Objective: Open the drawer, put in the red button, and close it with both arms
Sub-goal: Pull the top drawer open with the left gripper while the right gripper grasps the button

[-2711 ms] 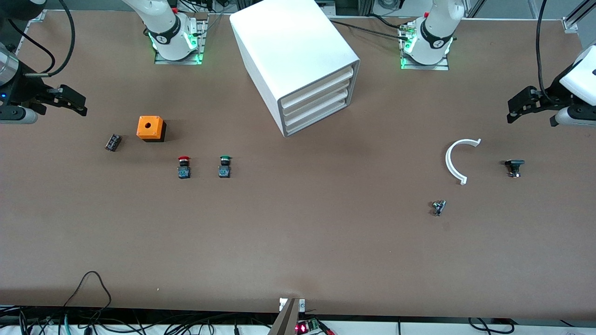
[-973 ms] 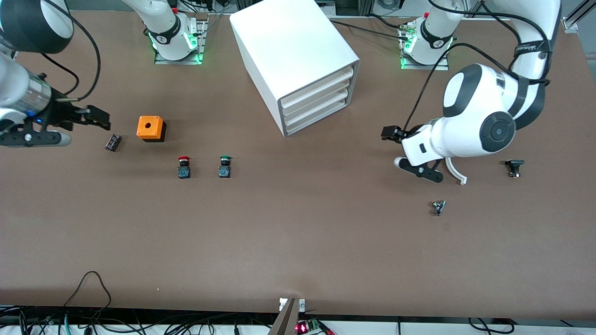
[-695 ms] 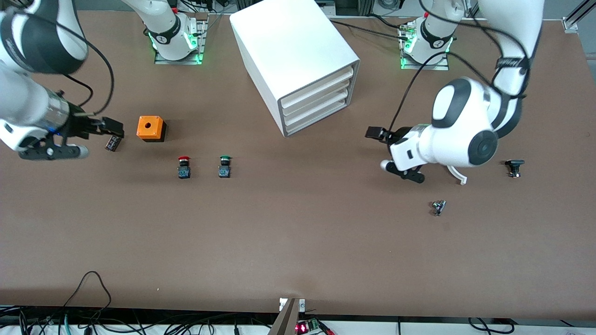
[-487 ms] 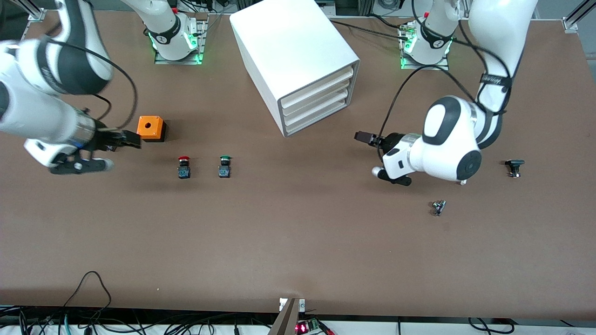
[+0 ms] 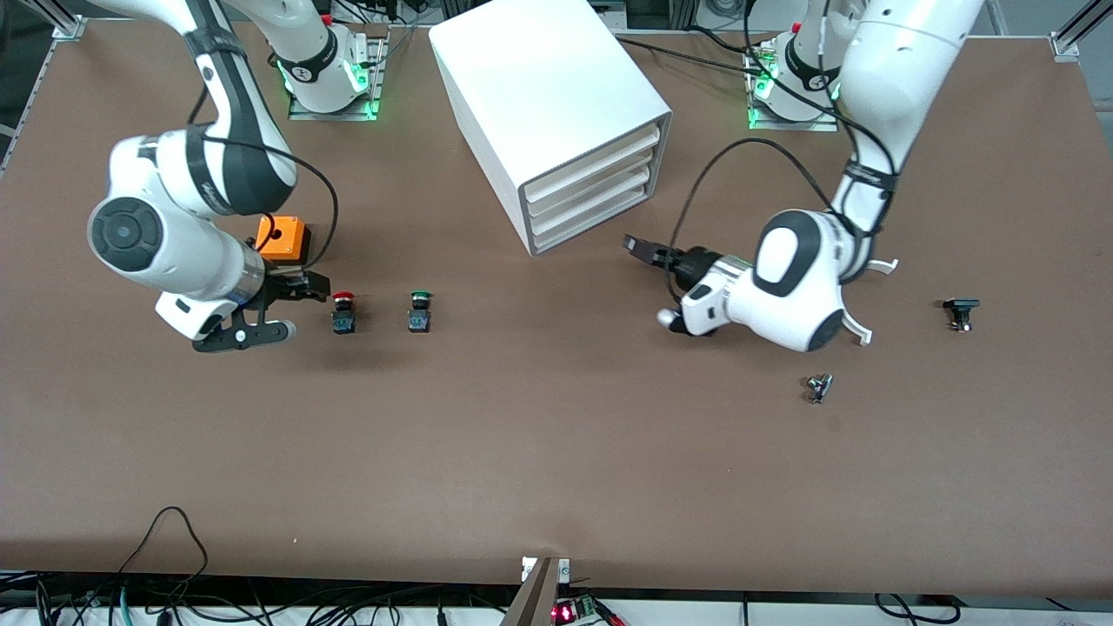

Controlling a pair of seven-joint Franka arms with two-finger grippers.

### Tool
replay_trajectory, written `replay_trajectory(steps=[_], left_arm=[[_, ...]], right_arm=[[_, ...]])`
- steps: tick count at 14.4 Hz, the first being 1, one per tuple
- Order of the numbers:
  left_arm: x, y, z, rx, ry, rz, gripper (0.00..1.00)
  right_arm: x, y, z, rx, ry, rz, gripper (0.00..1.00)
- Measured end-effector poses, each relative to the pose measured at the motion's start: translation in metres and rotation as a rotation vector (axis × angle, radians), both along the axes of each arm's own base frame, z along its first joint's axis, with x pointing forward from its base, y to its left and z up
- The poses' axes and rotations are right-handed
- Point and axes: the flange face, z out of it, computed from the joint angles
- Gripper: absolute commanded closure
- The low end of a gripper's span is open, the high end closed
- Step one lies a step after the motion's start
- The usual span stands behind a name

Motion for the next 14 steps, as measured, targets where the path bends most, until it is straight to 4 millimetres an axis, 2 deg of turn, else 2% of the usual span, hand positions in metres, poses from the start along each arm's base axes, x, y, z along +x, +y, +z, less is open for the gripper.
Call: replay_trajectory(steps=[2, 5, 8, 11, 13, 14], left_arm=[[-0.026, -0.023, -0.015, -0.014, 0.042, -0.008, 0.15], [-0.051, -0.045, -0.025, -0.024, 0.07, -0.023, 0.14], [-0.074, -0.059, -0.036, -0.027, 0.102, -0.018, 0.14], [-0.087, -0.063, -0.042, -0.023, 0.123, -0.029, 0.17], [-0.095, -0.066, -0.046, -0.021, 0.134, -0.039, 0.21], [-0.097, -0.067, -0.046, -0.02, 0.136, -0.041, 0.37]], right_arm=[[-0.007, -0.003, -0.029, 0.003, -0.024, -0.004, 0.0], [-0.017, -0.006, -0.062, -0.001, -0.013, -0.005, 0.0], [-0.024, -0.007, -0.089, -0.005, -0.001, -0.006, 0.0], [-0.032, -0.009, -0.117, -0.004, -0.018, -0.006, 0.0], [-0.036, -0.01, -0.13, -0.006, -0.011, -0.006, 0.0], [-0.036, -0.01, -0.134, -0.007, -0.008, -0.006, 0.0]])
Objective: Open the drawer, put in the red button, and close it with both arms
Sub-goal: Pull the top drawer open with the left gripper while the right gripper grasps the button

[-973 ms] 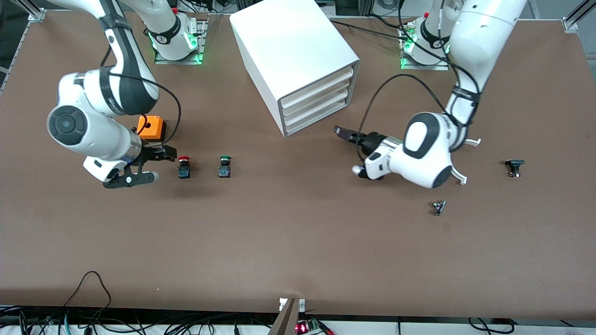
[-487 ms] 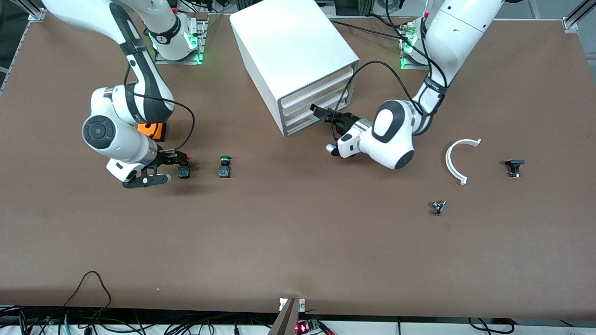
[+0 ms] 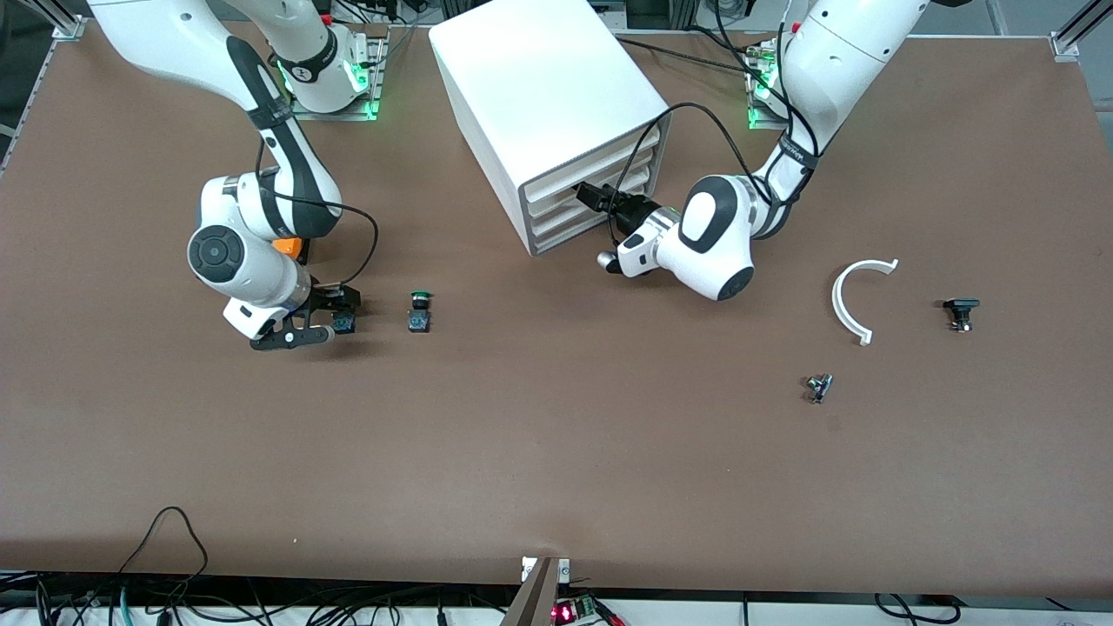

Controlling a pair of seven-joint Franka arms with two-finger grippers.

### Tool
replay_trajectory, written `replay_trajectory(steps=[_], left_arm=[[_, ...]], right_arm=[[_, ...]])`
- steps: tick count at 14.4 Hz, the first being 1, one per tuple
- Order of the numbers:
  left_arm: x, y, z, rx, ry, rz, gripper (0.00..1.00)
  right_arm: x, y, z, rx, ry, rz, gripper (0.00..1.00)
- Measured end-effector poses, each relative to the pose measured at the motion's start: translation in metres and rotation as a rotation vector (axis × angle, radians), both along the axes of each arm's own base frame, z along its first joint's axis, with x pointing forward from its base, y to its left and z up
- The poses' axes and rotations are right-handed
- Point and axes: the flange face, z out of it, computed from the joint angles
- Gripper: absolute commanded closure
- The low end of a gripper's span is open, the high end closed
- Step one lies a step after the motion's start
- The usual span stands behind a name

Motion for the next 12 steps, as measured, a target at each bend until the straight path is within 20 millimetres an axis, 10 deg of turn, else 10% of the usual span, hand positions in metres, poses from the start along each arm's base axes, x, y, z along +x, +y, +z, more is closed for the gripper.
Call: replay_trajectory(steps=[1, 2, 7, 10, 11, 12], left_arm=[[0.0, 0.0, 0.0, 0.0, 0.0, -0.001, 0.8], [0.0, 0.0, 0.0, 0.0, 0.0, 0.0, 1.0], [0.015, 0.009, 0.012, -0.026, -0.005, 0.057, 1.0], [0.057, 0.054, 0.017, -0.018, -0.062, 0.132, 1.0], [0.071, 0.067, 0.021, -0.014, -0.09, 0.149, 0.91], [0.084, 0.077, 0.026, -0.014, -0.118, 0.163, 0.08]], right_arm=[[0.0, 0.0, -0.004, -0.001, 0.003, 0.0, 0.0], [-0.001, 0.0, -0.007, -0.002, 0.007, 0.0, 0.0], [-0.002, 0.001, -0.024, -0.003, 0.011, 0.004, 0.0], [-0.003, 0.002, -0.03, -0.004, 0.014, 0.004, 0.0], [-0.003, 0.001, -0.031, -0.005, 0.016, 0.004, 0.02], [-0.003, 0.001, -0.032, -0.005, 0.017, 0.004, 0.06]])
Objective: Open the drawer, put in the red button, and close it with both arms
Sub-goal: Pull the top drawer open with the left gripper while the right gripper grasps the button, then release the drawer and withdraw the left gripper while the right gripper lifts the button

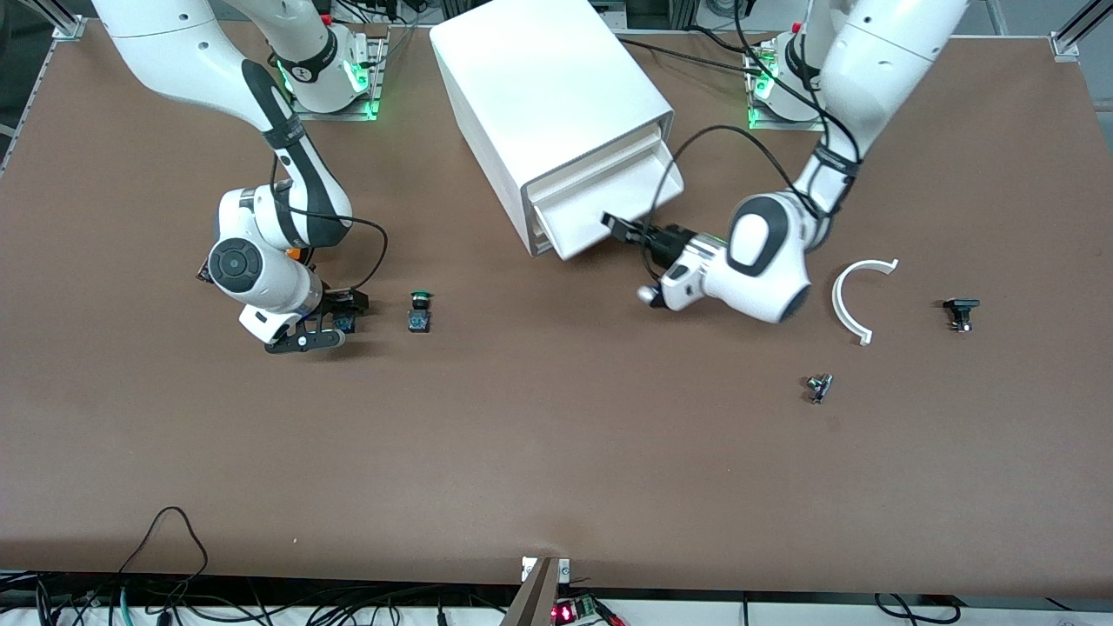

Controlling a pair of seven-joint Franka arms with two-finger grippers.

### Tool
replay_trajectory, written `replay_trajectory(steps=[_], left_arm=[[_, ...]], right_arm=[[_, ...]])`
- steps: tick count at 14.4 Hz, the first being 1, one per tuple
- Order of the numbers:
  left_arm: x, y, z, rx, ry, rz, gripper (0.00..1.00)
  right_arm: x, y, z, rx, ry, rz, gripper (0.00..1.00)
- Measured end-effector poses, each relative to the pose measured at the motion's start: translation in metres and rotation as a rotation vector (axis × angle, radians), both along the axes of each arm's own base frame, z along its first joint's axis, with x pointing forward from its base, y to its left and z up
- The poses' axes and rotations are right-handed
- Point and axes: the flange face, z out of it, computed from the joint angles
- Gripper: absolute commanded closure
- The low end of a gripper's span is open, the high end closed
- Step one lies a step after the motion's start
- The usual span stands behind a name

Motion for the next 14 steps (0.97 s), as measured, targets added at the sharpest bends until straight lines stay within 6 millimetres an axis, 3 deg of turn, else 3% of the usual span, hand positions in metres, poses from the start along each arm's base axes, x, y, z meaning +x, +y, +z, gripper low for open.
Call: replay_trajectory(steps=[1, 4, 7, 11, 14], left_arm=[[0.01, 0.007, 0.005, 0.004, -0.024, 0.008, 0.0], [0.025, 0.024, 0.011, 0.042, -0.07, 0.022, 0.0], [0.05, 0.065, 0.042, 0.09, -0.158, 0.055, 0.0], [0.08, 0.154, 0.128, 0.218, -0.356, 0.117, 0.0], [0.078, 0.196, 0.198, 0.345, -0.509, 0.08, 0.0]], right_arm=[[0.0, 0.0, -0.001, 0.0, 0.001, 0.0, 0.09], [-0.001, 0.0, -0.002, -0.001, 0.004, 0.0, 0.22], [-0.001, 0.001, -0.004, -0.001, 0.007, 0.003, 0.35], [-0.002, 0.005, -0.004, -0.001, 0.006, 0.01, 0.54], [-0.001, 0.006, -0.004, -0.001, 0.004, 0.011, 0.65]])
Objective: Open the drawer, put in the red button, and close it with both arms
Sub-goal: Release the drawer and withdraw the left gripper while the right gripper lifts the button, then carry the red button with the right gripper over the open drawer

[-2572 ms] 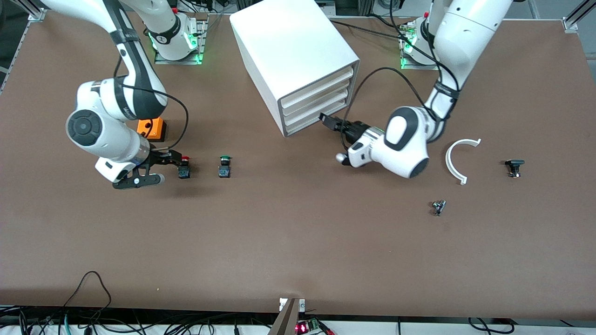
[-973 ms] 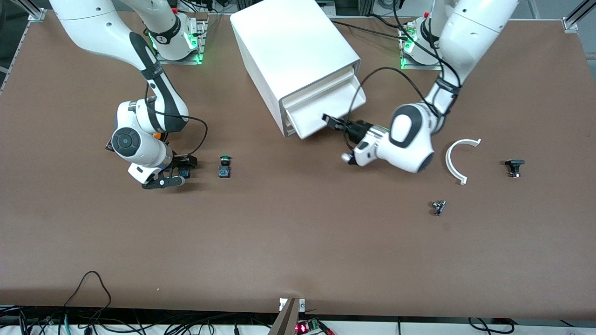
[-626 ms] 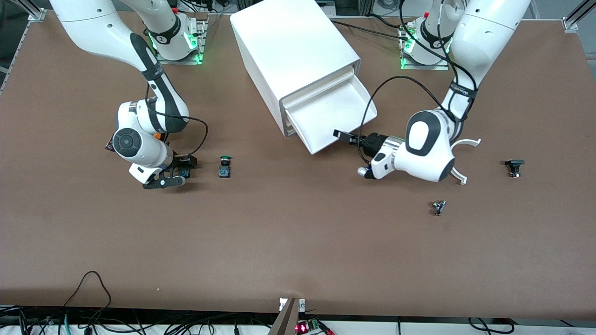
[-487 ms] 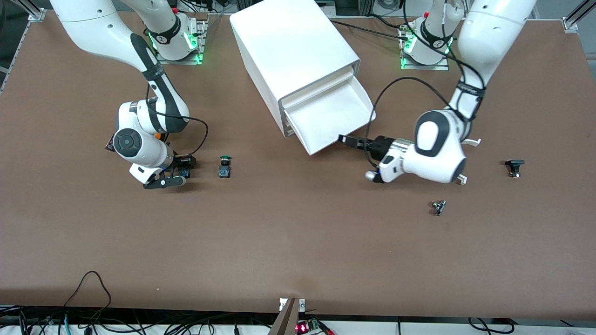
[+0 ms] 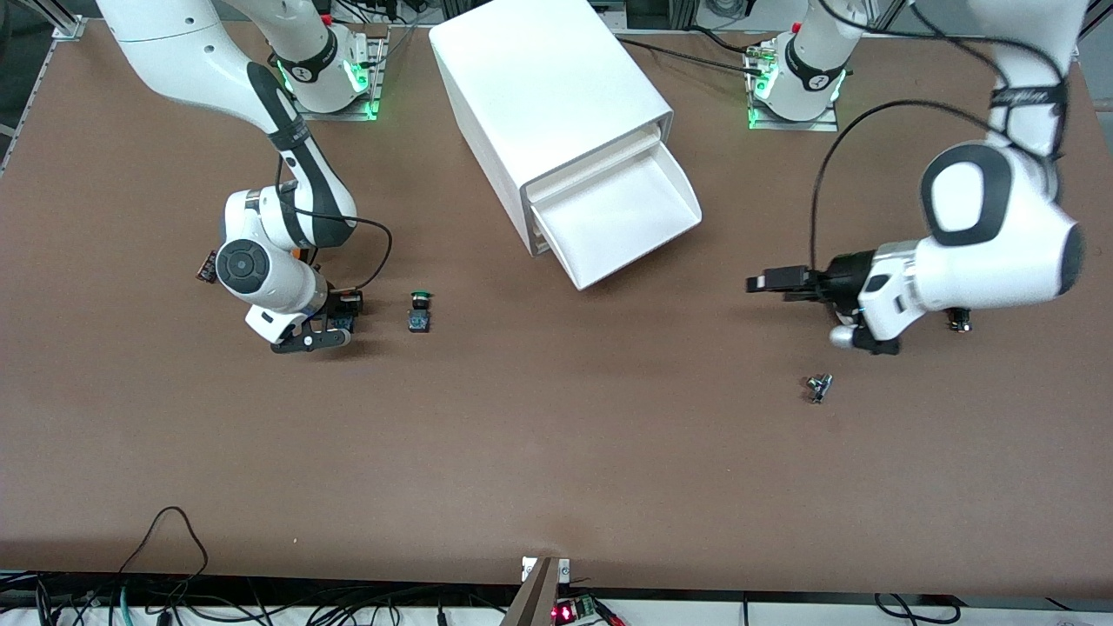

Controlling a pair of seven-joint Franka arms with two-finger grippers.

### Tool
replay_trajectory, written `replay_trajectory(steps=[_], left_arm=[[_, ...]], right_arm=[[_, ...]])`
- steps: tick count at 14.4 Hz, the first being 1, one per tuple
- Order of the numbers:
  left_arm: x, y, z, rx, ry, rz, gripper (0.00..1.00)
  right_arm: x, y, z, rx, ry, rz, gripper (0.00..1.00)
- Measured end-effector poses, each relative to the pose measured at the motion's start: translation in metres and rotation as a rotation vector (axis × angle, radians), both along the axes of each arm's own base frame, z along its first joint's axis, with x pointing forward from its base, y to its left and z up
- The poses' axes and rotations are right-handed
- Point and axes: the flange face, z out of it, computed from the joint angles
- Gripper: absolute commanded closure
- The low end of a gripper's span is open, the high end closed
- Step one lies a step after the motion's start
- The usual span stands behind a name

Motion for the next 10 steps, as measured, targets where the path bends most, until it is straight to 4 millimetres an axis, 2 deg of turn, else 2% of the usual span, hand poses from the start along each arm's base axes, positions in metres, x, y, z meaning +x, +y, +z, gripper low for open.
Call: replay_trajectory(steps=[2, 5, 8, 10], left_arm=[[-0.009, 0.009, 0.041, 0.103, -0.077, -0.037, 0.0], [-0.022, 0.021, 0.084, 0.194, -0.153, -0.053, 0.0], [-0.034, 0.028, 0.112, 0.287, -0.184, -0.056, 0.0], [-0.039, 0.027, 0.119, 0.294, -0.184, -0.054, 0.0]], right_arm=[[0.002, 0.0, 0.001, 0.001, -0.004, 0.001, 0.67], [0.006, 0.002, 0.006, 0.004, -0.017, 0.003, 0.67], [0.019, 0.005, 0.028, 0.011, -0.042, 0.018, 0.67], [0.029, 0.012, 0.055, 0.017, -0.043, 0.049, 0.67]])
